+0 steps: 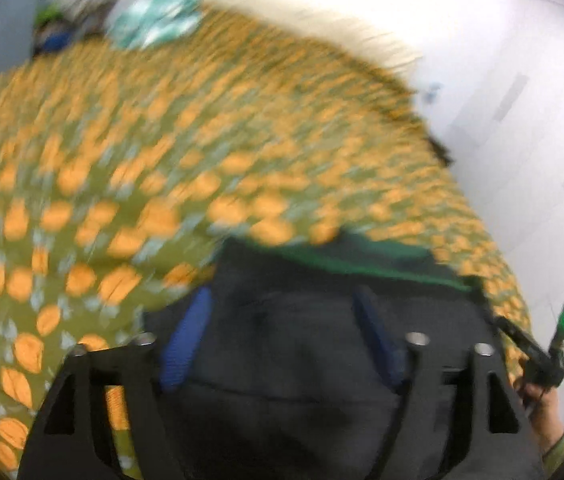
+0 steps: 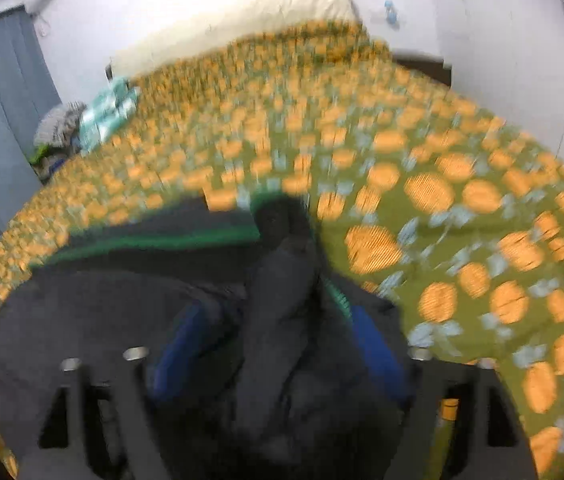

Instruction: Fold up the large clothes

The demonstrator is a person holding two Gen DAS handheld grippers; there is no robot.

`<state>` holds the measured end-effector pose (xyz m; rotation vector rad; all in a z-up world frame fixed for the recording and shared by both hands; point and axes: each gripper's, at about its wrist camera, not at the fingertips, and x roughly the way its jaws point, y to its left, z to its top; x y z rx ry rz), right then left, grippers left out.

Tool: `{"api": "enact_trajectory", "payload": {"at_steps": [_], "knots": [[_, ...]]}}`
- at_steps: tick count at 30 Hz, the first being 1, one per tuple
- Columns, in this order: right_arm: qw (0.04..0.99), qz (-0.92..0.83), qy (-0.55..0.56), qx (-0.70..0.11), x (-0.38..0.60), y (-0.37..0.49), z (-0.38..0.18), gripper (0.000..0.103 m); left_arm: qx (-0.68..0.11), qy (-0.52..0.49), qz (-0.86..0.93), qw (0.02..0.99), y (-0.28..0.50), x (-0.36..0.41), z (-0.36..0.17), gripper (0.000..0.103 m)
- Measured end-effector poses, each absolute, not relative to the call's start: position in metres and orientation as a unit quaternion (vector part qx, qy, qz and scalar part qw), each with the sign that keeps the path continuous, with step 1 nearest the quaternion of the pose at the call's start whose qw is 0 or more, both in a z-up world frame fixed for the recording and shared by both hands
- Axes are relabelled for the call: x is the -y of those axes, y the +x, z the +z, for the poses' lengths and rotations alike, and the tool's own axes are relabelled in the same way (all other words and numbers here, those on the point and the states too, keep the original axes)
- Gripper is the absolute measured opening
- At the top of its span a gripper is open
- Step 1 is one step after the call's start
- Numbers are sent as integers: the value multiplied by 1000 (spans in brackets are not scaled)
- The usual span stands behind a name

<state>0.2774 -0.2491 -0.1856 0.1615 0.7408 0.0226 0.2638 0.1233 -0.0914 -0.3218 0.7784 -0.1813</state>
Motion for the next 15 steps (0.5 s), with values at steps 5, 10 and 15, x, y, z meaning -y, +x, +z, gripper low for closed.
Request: {"api": "enact_trajectory", "payload": {"at_steps": [5, 10, 15], "knots": [[937, 46, 74, -338, 235, 231, -148, 82, -394, -82, -191, 895, 277, -21, -81, 91], [938, 81, 100, -322, 222, 166, -139, 82, -475, -38, -163, 864, 308, 35, -154, 89], [929, 77, 104, -346, 220, 127, -161, 82, -469, 14, -146, 871, 304, 50, -198, 96]]}}
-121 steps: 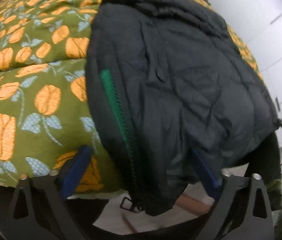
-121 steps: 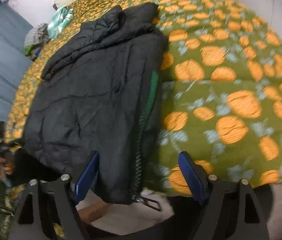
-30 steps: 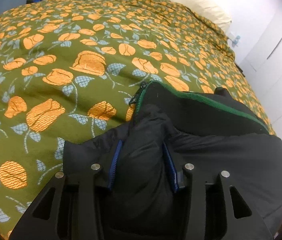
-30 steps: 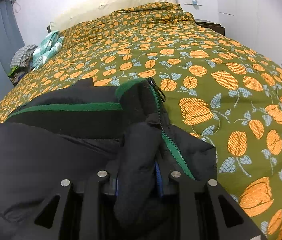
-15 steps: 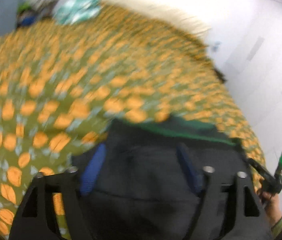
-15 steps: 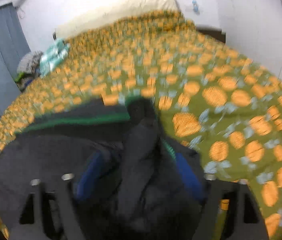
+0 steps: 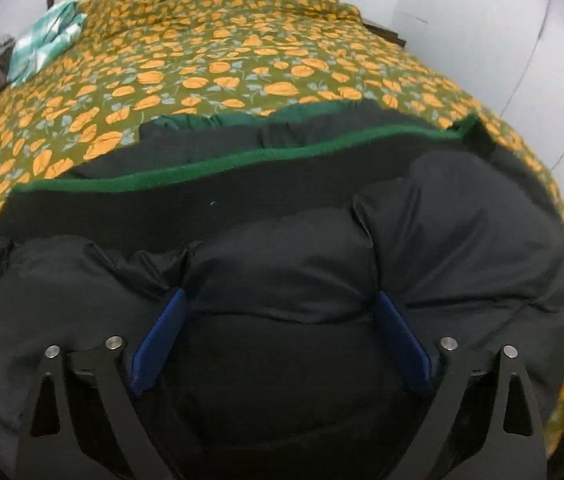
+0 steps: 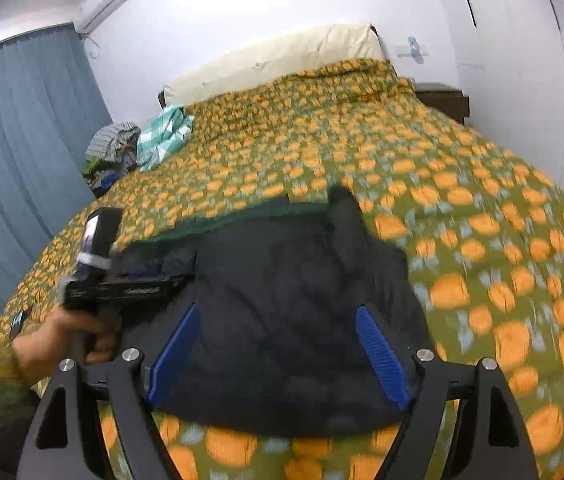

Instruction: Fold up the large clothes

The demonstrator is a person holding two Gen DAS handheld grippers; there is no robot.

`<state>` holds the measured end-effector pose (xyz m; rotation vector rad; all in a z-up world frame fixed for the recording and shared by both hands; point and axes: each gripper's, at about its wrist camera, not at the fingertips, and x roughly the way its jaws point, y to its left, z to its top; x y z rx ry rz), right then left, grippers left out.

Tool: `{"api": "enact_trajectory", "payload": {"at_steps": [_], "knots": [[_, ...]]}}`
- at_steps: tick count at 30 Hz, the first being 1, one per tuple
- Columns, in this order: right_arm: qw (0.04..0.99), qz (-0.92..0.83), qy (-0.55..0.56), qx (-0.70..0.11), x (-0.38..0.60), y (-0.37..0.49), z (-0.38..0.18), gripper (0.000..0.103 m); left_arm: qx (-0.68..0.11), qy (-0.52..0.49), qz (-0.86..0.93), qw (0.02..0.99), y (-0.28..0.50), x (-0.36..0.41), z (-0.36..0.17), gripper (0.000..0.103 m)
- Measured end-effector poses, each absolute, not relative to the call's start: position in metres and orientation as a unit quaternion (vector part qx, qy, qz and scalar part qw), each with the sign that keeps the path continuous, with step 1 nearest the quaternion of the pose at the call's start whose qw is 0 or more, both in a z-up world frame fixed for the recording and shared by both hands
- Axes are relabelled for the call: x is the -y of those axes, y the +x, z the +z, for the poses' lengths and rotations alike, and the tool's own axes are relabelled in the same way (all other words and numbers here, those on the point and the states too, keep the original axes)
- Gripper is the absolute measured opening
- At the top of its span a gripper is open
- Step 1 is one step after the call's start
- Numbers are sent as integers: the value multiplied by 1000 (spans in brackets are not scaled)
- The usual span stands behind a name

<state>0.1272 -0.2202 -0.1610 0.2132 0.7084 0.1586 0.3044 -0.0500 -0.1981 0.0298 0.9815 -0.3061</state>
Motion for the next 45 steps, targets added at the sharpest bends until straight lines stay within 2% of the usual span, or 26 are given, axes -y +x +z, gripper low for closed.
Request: {"api": "enact_trajectory", "payload": {"at_steps": [5, 10, 17, 20, 22, 26, 31, 35, 39, 42, 45], "knots": [[914, 69, 124, -381, 225, 113, -187, 82, -480, 19, -153, 864, 299, 49, -184, 93], [920, 67, 130, -363, 227, 93, -177, 82, -461, 27, -178, 869, 249, 39, -158, 90], [912, 71, 137, -381, 219, 93, -182, 82, -468, 50, -164, 867, 237, 47, -205, 93], [909, 74, 145, -384, 216, 93, -184, 82, -473, 60, -157, 865, 240, 53, -204, 94], [909, 74, 144, -385, 215, 91, -182, 82, -479, 56, -158, 861, 234, 51, -195, 90], [912, 73, 143, -377, 218, 82, -174, 82, -468, 40, -171, 866, 195, 40, -172, 88], [908, 65, 141, -389, 220, 83, -185, 82, -462, 87, -165, 867, 178, 54, -197, 92], [904, 37, 179, -388, 243, 89, -193, 82, -479, 82, -167, 858, 186, 54, -191, 90], [891, -1, 230, -391, 294, 113, -207, 87, -467, 19, -205, 860, 181, 38, -156, 88], [848, 25, 311, -429, 322, 143, -238, 88, -450, -23, -246, 858, 181, 38, -141, 89], [801, 61, 372, -465, 319, 163, -274, 87, -456, -5, -287, 842, 184, 60, -153, 89]]}}
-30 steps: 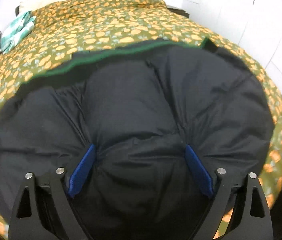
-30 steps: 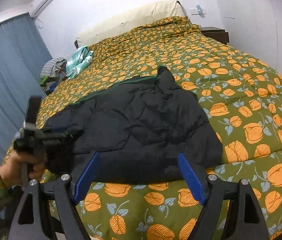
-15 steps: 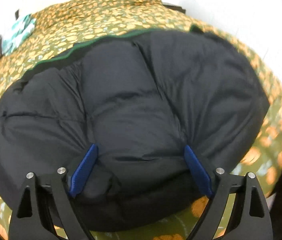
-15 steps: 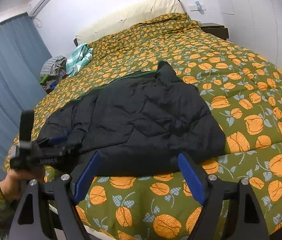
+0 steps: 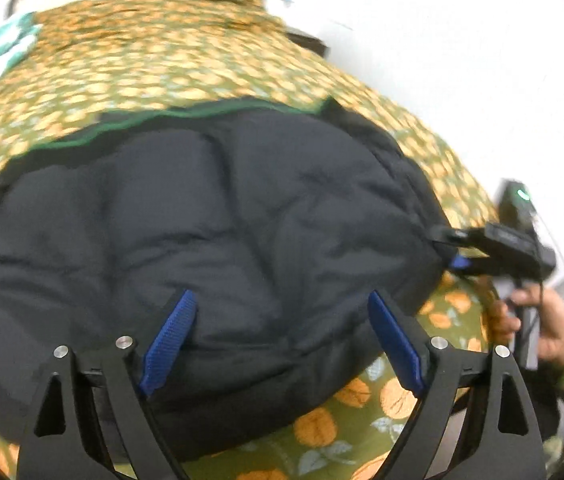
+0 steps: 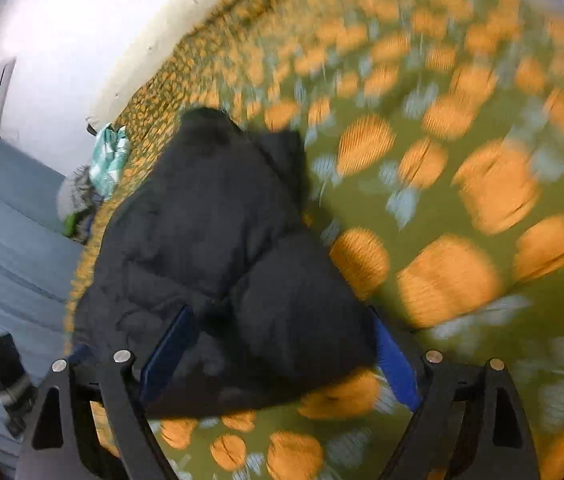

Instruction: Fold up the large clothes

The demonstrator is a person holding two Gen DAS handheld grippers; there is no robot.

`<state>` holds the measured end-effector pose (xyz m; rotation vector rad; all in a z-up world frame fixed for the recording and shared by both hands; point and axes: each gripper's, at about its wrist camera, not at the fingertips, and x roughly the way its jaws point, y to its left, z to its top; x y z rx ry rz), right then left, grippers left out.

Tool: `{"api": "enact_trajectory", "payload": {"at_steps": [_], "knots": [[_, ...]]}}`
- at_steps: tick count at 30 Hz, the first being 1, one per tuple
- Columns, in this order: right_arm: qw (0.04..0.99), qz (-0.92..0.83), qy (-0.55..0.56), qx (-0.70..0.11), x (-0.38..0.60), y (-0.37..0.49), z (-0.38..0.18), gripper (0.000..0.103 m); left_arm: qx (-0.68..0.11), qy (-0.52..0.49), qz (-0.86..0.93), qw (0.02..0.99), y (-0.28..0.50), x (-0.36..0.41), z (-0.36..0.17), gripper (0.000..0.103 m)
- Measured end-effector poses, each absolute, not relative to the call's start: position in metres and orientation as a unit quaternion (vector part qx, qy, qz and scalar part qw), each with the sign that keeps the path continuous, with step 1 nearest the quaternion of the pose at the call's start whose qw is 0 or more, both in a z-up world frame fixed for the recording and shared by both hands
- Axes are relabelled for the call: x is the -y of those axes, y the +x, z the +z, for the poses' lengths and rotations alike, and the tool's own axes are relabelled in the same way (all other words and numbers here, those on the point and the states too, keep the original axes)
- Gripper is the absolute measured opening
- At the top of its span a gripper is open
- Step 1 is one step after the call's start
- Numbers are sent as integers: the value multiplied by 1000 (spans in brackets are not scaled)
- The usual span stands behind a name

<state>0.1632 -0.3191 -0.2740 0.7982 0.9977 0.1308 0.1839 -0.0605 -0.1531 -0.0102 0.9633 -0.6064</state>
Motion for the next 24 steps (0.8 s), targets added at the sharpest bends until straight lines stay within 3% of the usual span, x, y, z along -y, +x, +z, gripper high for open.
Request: {"api": "enact_trajectory", "payload": {"at_steps": [2, 3, 4, 6, 9, 11, 13, 16, 21, 24], "knots": [[789, 76, 400, -461, 309, 163, -281, 57, -479, 32, -300, 825, 186, 78, -174, 91], [796, 75, 400, -448, 304, 161, -276, 35, -481, 57, -293, 824, 190, 86, -184, 93], [804, 71, 396, -437, 301, 159, -270, 28, -478, 65, -295, 825, 190, 88, -187, 95], [830, 63, 372, -411, 291, 153, -247, 24, -490, 52, -298, 818, 196, 85, -181, 95], [887, 74, 278, -361, 257, 141, -192, 23, -506, 0, -310, 805, 216, 66, -145, 84], [917, 91, 200, -333, 226, 135, -158, 23, -481, -25, -324, 814, 230, 54, -104, 86], [940, 114, 117, -299, 183, 127, -126, 23, -460, -27, -348, 816, 249, 51, -58, 97], [952, 149, 28, -267, 128, 120, -99, 23, -470, -13, -407, 783, 274, 66, -14, 99], [948, 192, -96, -235, 56, 101, -89, 23, -511, 30, -449, 733, 288, 95, 13, 99], [942, 202, -145, -223, 29, 95, -87, 23, -519, 114, -431, 729, 278, 111, 14, 99]]}}
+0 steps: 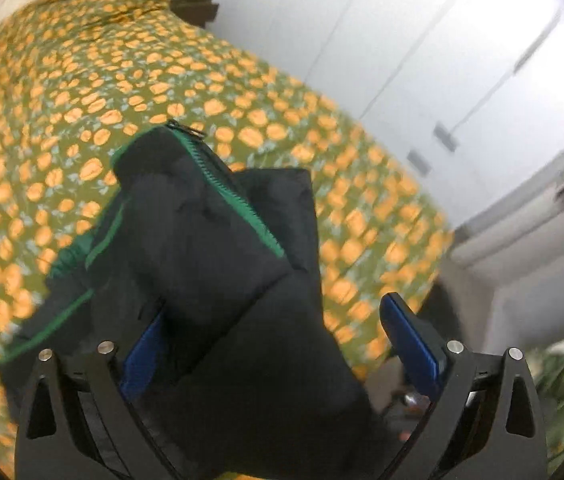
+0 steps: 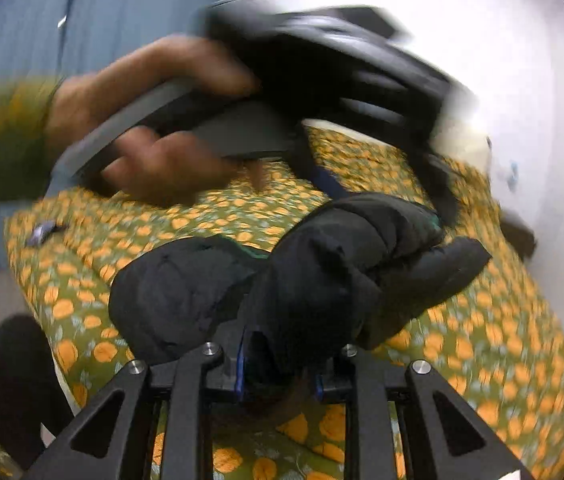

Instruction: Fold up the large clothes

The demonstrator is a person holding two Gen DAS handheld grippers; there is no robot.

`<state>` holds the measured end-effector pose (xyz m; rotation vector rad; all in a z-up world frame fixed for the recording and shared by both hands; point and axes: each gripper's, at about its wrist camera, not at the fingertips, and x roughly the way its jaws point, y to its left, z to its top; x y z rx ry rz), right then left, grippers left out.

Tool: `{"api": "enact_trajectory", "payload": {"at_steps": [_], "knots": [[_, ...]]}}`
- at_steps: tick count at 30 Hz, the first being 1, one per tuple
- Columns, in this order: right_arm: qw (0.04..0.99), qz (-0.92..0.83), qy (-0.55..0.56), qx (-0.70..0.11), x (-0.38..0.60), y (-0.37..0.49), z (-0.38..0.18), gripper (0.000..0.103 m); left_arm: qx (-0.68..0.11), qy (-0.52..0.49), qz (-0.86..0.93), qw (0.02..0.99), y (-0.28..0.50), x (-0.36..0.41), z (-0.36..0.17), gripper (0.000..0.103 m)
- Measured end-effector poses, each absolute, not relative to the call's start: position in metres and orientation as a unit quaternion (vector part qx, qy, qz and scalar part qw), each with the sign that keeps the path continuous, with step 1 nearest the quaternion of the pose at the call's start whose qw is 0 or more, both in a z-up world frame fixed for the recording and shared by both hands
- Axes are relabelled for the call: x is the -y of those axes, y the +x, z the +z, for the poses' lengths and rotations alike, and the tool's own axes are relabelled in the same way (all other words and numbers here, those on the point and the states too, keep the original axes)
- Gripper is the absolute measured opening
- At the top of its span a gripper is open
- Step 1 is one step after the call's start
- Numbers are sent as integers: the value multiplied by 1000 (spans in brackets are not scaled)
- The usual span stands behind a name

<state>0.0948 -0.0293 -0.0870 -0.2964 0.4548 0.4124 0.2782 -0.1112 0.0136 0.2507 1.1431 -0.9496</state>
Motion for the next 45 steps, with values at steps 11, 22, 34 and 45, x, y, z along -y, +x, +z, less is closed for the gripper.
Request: {"api": "enact_trajectory", "payload": {"at_steps": [11, 22, 34, 45], "knots": [[933, 197, -190, -233, 14, 101, -97, 26, -509, 299, -297, 750, 274, 129, -40, 37], [919, 259, 4, -296, 61, 134, -89, 43, -548, 66, -222, 804, 318, -83, -59, 42], [839, 338, -25, -426, -84, 222, -186, 36, -567, -107, -166, 800, 291, -226, -145, 56], [823, 298, -39, -481, -99, 242, -225, 33, -554, -208, -176, 787, 291, -247, -206, 60]]}}
